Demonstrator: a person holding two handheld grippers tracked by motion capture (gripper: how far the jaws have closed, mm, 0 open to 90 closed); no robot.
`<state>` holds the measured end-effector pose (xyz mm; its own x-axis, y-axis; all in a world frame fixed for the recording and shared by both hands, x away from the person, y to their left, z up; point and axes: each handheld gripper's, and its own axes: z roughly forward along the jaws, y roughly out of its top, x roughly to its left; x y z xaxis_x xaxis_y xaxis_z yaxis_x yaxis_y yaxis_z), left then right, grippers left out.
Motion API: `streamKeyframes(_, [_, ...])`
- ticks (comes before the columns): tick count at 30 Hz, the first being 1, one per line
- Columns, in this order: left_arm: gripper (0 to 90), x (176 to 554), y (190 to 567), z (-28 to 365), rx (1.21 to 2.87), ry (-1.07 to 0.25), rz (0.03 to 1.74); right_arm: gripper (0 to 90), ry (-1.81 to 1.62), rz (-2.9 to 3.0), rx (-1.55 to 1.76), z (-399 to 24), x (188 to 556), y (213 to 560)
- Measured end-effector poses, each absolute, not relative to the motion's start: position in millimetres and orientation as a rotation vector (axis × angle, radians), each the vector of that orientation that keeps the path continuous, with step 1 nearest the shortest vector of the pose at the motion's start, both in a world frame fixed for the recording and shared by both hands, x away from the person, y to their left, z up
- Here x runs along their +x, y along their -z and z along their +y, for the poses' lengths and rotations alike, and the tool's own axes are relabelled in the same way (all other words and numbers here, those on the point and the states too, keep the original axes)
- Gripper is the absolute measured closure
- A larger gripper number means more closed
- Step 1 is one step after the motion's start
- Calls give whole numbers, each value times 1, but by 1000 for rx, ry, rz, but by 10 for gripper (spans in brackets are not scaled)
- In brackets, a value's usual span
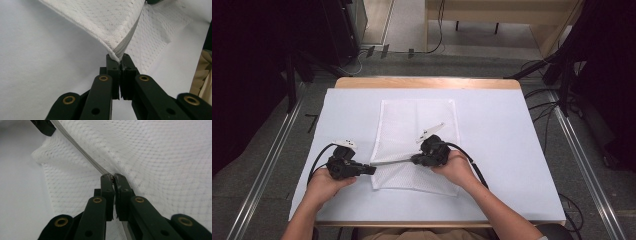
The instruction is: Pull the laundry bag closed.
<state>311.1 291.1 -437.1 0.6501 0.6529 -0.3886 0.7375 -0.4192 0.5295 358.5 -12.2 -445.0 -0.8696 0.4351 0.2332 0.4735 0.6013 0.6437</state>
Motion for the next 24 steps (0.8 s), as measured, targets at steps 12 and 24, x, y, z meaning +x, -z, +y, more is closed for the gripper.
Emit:
streamKeyframes(12, [888,311,437,294,2177,157,1082,884,1119,-2757,-835,-30,360,447])
streamKeyframes(24, [888,311,437,296,2178,162,1077,884,1120,-2750,-843,-38,358,446])
